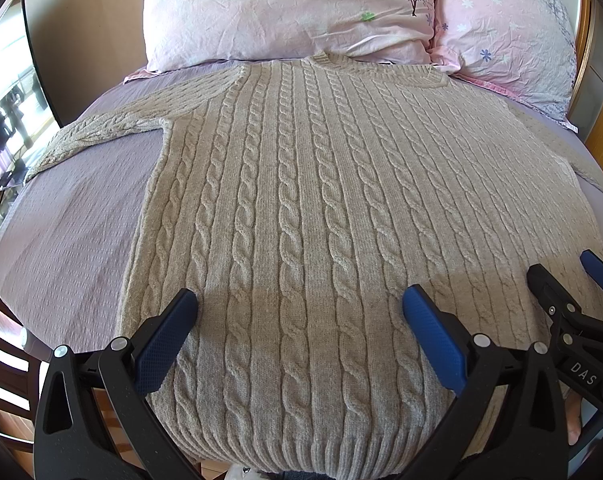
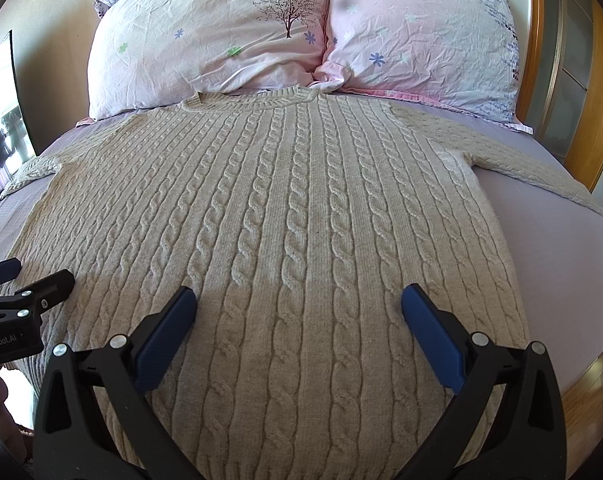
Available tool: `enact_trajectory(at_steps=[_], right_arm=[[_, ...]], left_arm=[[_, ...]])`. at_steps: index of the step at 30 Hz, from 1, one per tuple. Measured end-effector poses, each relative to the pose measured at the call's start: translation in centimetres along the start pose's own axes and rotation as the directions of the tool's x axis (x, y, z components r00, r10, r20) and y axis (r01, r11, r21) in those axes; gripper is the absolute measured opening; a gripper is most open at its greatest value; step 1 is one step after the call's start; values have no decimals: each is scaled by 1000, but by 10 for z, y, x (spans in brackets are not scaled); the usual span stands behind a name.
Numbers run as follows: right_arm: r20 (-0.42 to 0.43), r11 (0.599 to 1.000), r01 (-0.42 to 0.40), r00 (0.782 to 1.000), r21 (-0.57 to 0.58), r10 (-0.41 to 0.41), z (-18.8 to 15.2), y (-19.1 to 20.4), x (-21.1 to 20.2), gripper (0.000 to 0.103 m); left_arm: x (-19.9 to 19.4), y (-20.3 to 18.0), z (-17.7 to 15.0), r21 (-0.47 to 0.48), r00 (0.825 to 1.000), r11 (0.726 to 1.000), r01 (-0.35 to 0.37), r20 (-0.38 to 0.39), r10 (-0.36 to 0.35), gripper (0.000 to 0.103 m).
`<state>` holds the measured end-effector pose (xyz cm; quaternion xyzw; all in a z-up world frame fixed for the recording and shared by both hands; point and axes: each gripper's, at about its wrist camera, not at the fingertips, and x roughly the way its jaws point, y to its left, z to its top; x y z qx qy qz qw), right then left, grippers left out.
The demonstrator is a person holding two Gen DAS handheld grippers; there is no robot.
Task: Fold small clothes
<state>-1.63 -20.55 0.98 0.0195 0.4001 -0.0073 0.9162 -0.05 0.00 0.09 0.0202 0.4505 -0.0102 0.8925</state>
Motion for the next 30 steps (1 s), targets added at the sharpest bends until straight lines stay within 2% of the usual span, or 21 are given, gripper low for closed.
enact_trajectory(at_steps=[30], right_arm=[[0, 1000, 1, 1000, 0, -1, 0, 3, 2, 101]], left_arm=[[0, 0, 0, 1, 1000, 1000, 0, 1, 0, 102]])
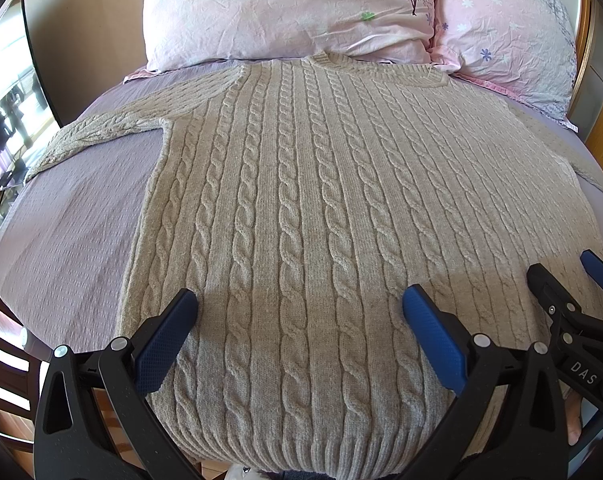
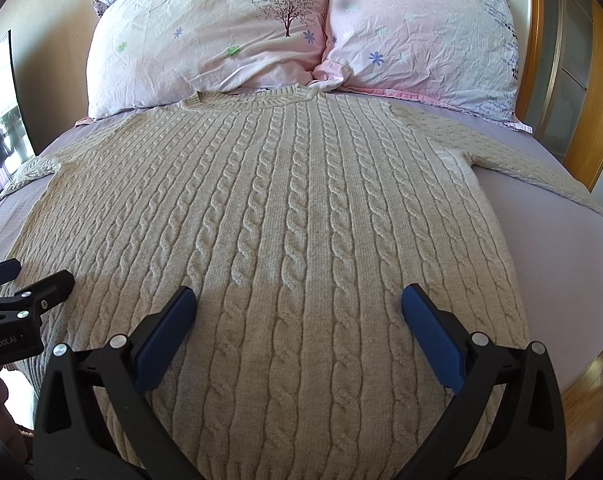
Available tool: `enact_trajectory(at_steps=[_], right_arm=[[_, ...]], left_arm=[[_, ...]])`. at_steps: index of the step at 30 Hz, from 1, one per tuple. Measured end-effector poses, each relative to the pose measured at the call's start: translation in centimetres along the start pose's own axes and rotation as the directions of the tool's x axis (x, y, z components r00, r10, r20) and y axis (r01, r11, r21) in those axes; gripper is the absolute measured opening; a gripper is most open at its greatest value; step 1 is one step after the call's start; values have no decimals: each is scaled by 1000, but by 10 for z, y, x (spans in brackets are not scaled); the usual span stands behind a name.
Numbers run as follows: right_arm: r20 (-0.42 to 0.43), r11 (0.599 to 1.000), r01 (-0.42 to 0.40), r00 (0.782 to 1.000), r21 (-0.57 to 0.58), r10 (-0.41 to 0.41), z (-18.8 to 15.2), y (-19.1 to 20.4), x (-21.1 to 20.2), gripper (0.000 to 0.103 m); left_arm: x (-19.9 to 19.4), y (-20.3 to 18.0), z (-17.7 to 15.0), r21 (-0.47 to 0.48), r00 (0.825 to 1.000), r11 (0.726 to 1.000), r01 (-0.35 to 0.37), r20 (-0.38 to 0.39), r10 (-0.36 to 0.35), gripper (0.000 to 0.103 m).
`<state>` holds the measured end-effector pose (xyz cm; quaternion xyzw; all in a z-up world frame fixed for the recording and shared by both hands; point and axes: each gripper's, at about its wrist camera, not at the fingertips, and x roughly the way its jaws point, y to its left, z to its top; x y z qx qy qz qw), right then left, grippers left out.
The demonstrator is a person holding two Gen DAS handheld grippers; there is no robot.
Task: Fold small clothes
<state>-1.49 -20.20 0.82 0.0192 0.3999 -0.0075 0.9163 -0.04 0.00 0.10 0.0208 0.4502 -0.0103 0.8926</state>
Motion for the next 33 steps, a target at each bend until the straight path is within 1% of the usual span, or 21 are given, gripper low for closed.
enact_trajectory(at_steps=[4, 6, 7, 9, 11, 12, 14, 15, 16, 17, 18, 19, 20, 23, 24, 26, 27, 28, 30, 31, 33], right_arm=[[12, 1000, -2, 1000, -9, 2, -1, 3, 1, 101], [40, 999, -22, 999, -34, 23, -1, -5, -4, 101], [62, 996, -63, 996, -67, 67, -2, -12, -6, 101], [40, 989, -137, 989, -56, 139, 0, -25, -3, 101], [98, 984, -166, 982, 56, 160, 13, -67, -19, 101], [150, 981, -156, 979, 118, 138, 24, -93, -27, 101], [219, 954, -82, 976, 287, 18, 42, -159, -41, 101], [228, 926, -58, 973, 373, -31, 50, -194, -43, 101], [218, 887, -35, 973, 461, -75, 57, -230, -42, 94], [189, 834, -10, 975, 552, -113, 62, -268, -37, 79], [153, 778, 14, 978, 628, -141, 66, -301, -30, 70], [106, 717, 47, 980, 695, -168, 69, -332, -22, 56], [60, 660, 78, 981, 748, -185, 72, -360, -12, 52], [-23, 534, 134, 978, 835, -209, 75, -419, 14, 48], [-47, 494, 143, 978, 858, -202, 74, -432, 24, 48], [-81, 414, 144, 983, 899, -168, 67, -451, 42, 42], [-87, 385, 138, 985, 913, -148, 64, -457, 51, 40], [-67, 371, 125, 984, 920, -165, 63, -459, 53, 38], [-87, 360, 154, 977, 920, -193, 63, -460, 59, 26], [-92, 355, 156, 977, 922, -191, 62, -462, 65, 9], [-86, 363, 155, 976, 919, -200, 67, -461, 71, 7]], left_arm=[[-1, 3, -1, 5, 1000, 1000, -1, -2, 1, 102], [-3, 1, 0, 10, 1000, 1000, 4, 3, -4, 102], [-2, 2, 0, 13, 1000, 1000, 6, 2, -6, 102], [-3, 2, 0, 12, 1000, 1000, 10, 3, -10, 102], [-3, 0, 1, 23, 1000, 1000, 4, -2, -4, 102], [-3, -1, 2, 33, 1000, 999, 4, -7, -4, 102], [-4, 2, 8, 39, 999, 998, 42, -4, -41, 102], [-5, 6, 13, 32, 998, 997, 68, 10, -68, 102], [-7, 10, 19, 22, 995, 996, 89, 35, -90, 102], [-9, 16, 26, 11, 991, 995, 104, 78, -105, 102], [-12, 21, 33, 1, 986, 994, 113, 125, -112, 102], [-15, 28, 39, -14, 978, 992, 123, 173, -118, 102], [-18, 36, 46, -35, 965, 989, 141, 228, -129, 102], [-23, 65, 68, -112, 927, 973, 202, 341, -154, 102], [-22, 74, 75, -136, 920, 968, 212, 361, -151, 102], [-18, 92, 87, -179, 918, 959, 220, 370, -141, 102], [-16, 101, 90, -197, 916, 952, 235, 373, -149, 102], [-12, 111, 94, -215, 913, 944, 252, 375, -158, 102], [-7, 131, 96, -251, 915, 931, 264, 372, -159, 102], [-4, 141, 99, -274, 920, 927, 256, 364, -147, 102], [2, 159, 100, -314, 931, 922, 227, 347, -112, 102]])
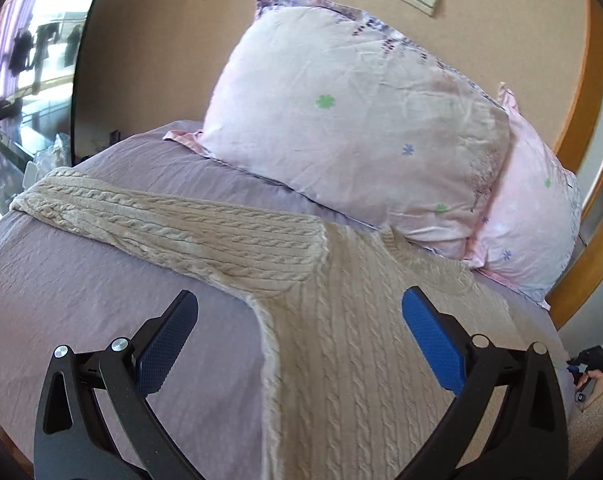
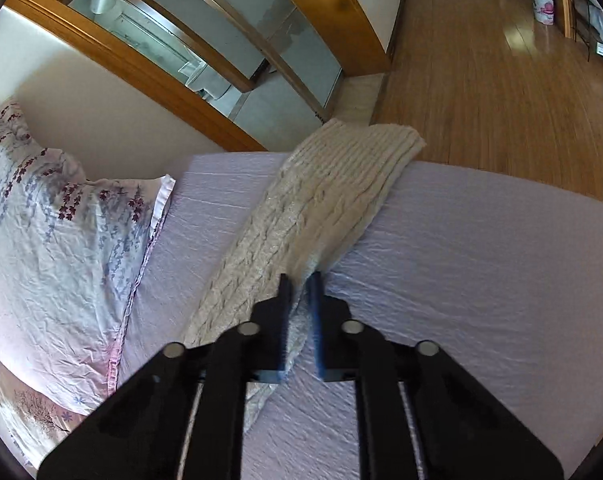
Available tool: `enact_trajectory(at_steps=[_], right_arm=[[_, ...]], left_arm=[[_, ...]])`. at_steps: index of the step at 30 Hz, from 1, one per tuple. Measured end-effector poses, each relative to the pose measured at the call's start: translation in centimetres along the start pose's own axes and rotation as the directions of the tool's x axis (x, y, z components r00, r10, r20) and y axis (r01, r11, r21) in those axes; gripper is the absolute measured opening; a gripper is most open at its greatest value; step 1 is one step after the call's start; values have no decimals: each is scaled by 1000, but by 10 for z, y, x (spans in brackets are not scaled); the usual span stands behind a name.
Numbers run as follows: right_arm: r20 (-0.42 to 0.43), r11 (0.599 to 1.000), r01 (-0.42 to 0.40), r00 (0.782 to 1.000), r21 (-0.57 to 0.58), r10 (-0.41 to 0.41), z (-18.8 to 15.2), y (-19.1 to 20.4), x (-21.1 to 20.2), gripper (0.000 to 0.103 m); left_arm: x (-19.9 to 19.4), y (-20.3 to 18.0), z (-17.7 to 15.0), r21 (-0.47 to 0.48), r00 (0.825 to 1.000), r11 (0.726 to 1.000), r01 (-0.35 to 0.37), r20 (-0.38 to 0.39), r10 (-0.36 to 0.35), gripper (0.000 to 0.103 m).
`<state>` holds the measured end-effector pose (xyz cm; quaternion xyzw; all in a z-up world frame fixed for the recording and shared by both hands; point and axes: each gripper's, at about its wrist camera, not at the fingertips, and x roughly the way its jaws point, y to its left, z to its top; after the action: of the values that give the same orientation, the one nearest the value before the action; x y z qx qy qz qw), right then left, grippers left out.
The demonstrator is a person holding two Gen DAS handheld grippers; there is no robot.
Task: Fold small clothes
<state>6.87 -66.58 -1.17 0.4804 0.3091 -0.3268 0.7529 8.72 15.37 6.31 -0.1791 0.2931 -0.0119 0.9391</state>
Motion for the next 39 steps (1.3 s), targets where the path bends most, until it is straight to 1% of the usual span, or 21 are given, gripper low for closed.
enact_trajectory(at_steps=[3, 6, 8, 11, 13, 14, 15, 16, 18, 20, 22, 23, 25, 28, 30, 33, 34, 35, 36, 37, 39], right_arm=[[95, 985, -69, 992, -159, 85, -13, 45, -25, 6], [53, 891, -247, 956, -381, 288, -68, 120, -60, 6], [-52, 770, -376, 911, -515, 410, -122, 175, -79, 6], [-266, 542, -543, 820, -642, 507, -217, 243, -97, 6], [-437, 403, -638, 757, -657, 487, -285, 275, -93, 6], [-538, 335, -681, 726, -652, 429, -323, 287, -87, 7], [-622, 286, -721, 691, -631, 368, -354, 292, -81, 9], [-682, 262, -754, 657, -603, 321, -377, 293, -76, 13], [-722, 249, -777, 630, -579, 286, -395, 289, -74, 37], [-674, 248, -757, 652, -605, 347, -387, 280, -85, 60], [-614, 267, -722, 687, -638, 389, -367, 279, -86, 66], [-599, 285, -715, 694, -638, 401, -353, 274, -85, 67], [-577, 325, -709, 701, -626, 419, -332, 266, -87, 68], [-546, 366, -694, 717, -620, 434, -312, 260, -85, 70], [-537, 380, -690, 721, -616, 438, -306, 256, -81, 70], [-530, 390, -688, 723, -612, 443, -298, 249, -80, 70], [-529, 392, -688, 723, -611, 445, -295, 246, -80, 70], [-525, 393, -686, 725, -612, 446, -293, 244, -80, 70], [-520, 394, -684, 726, -614, 450, -290, 242, -82, 70], [-511, 394, -679, 729, -619, 455, -287, 240, -83, 70], [-493, 394, -673, 733, -626, 469, -282, 238, -85, 70]], left_arm=[[3, 25, 11, -23, 998, 998, -60, -5, 60, 102], [4, 45, 20, -21, 996, 996, -85, 0, 85, 102], [5, 58, 25, -45, 990, 989, -140, 8, 140, 102], [9, 78, 33, -105, 984, 979, -176, 3, 177, 102], [11, 94, 37, -173, 982, 967, -185, -6, 187, 102], [12, 103, 39, -224, 981, 955, -194, -17, 196, 102], [13, 112, 41, -270, 983, 945, -184, -24, 185, 102], [15, 120, 42, -304, 984, 936, -178, -31, 177, 102], [19, 138, 47, -350, 978, 913, -209, -54, 203, 102], [25, 157, 51, -392, 972, 890, -234, -72, 224, 101], [31, 178, 53, -456, 973, 859, -232, -97, 211, 93], [34, 188, 52, -497, 975, 838, -222, -107, 195, 88], [32, 206, 52, -568, 980, 800, -194, -77, 184, 84], [31, 228, 56, -642, 981, 746, -176, -57, 183, 72], [31, 245, 55, -710, 985, 691, -138, -28, 168, 64], [36, 265, 59, -764, 985, 628, -146, -51, 167, 31], [39, 268, 61, -768, 984, 620, -161, -74, 164, 12], [38, 264, 65, -761, 984, 628, -161, -73, 164, 10], [35, 253, 73, -734, 983, 661, -157, -55, 172, 9], [32, 235, 84, -683, 986, 717, -139, -26, 167, 7], [27, 181, 108, -547, 995, 836, -50, 45, 89, 7]])
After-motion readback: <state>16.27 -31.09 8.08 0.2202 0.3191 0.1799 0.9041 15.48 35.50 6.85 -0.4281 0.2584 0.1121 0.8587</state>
